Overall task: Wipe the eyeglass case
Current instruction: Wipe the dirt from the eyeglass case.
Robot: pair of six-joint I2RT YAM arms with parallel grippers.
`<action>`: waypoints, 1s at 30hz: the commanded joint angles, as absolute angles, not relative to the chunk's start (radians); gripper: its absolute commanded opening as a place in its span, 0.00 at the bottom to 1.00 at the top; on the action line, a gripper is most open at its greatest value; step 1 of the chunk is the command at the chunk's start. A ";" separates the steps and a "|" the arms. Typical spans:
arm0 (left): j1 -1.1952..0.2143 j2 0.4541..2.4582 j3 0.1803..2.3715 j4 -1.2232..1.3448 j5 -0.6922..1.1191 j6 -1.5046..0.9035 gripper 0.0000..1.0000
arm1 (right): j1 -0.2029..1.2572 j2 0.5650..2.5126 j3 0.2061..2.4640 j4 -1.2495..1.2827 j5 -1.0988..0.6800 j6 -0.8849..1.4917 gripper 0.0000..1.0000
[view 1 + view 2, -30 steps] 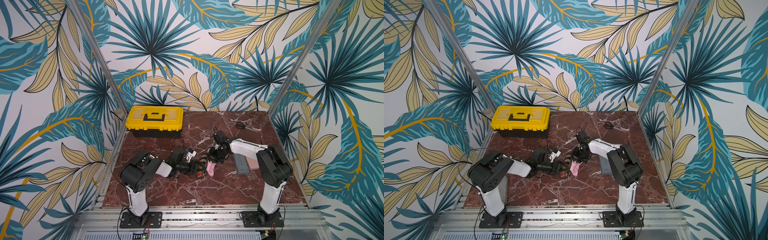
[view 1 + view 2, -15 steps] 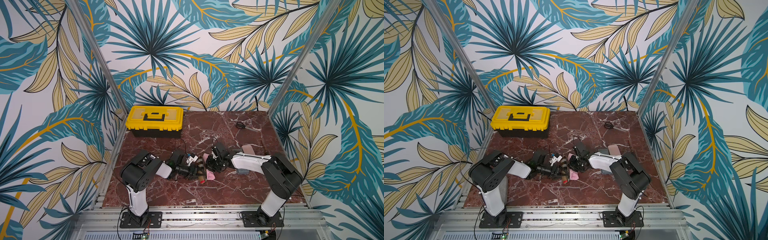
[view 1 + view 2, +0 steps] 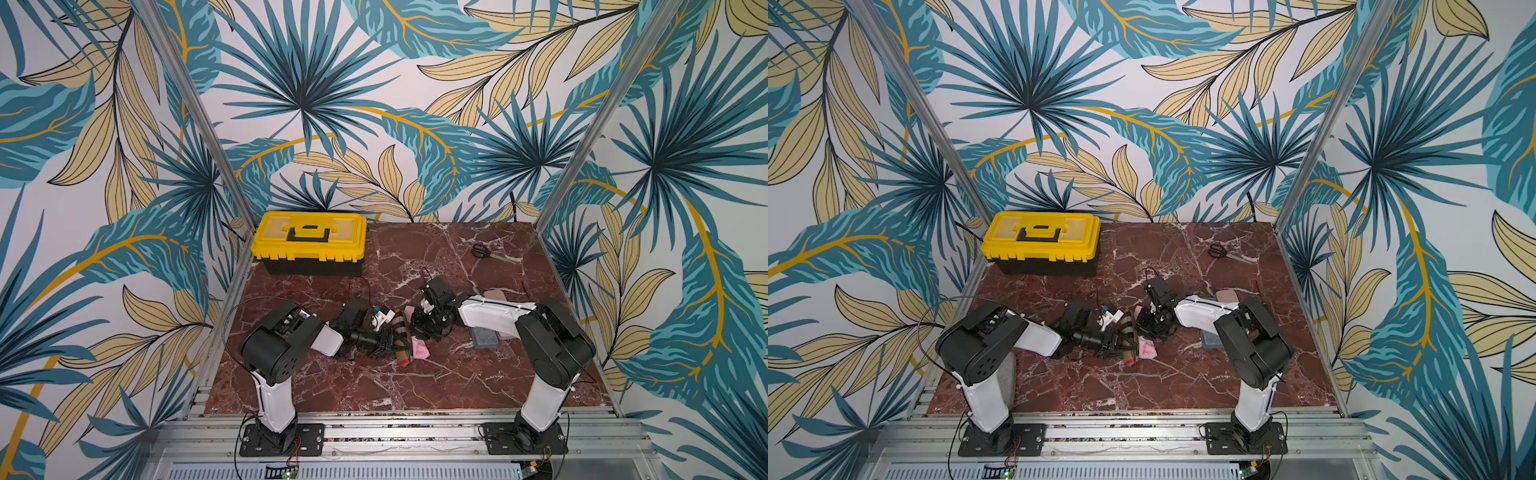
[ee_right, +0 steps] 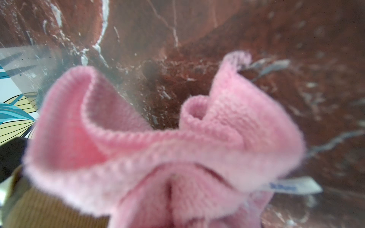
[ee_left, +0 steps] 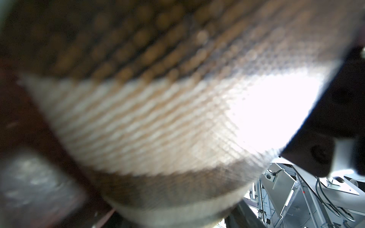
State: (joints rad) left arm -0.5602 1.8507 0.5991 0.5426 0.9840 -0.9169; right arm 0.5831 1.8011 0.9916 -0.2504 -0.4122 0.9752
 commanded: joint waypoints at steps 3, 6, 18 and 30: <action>-0.567 1.899 0.648 0.544 0.928 -0.920 0.00 | 0.643 1.697 0.839 -0.266 -0.611 0.950 0.00; -0.567 1.905 0.657 0.541 0.930 -0.922 0.00 | 0.654 1.659 0.774 -0.275 -0.617 0.943 0.00; -0.659 1.897 0.620 0.567 0.976 -0.962 0.00 | 0.590 1.799 1.008 -0.235 -0.596 0.911 0.00; -0.707 1.920 0.614 0.609 1.034 -0.984 0.00 | 0.559 1.898 1.322 -0.227 -0.624 0.942 0.00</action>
State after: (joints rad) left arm -0.6147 1.8835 0.6125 0.6296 0.9554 -0.9890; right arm 0.5148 1.9079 1.2110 -0.4999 -0.4465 0.9092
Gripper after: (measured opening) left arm 0.605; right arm 0.090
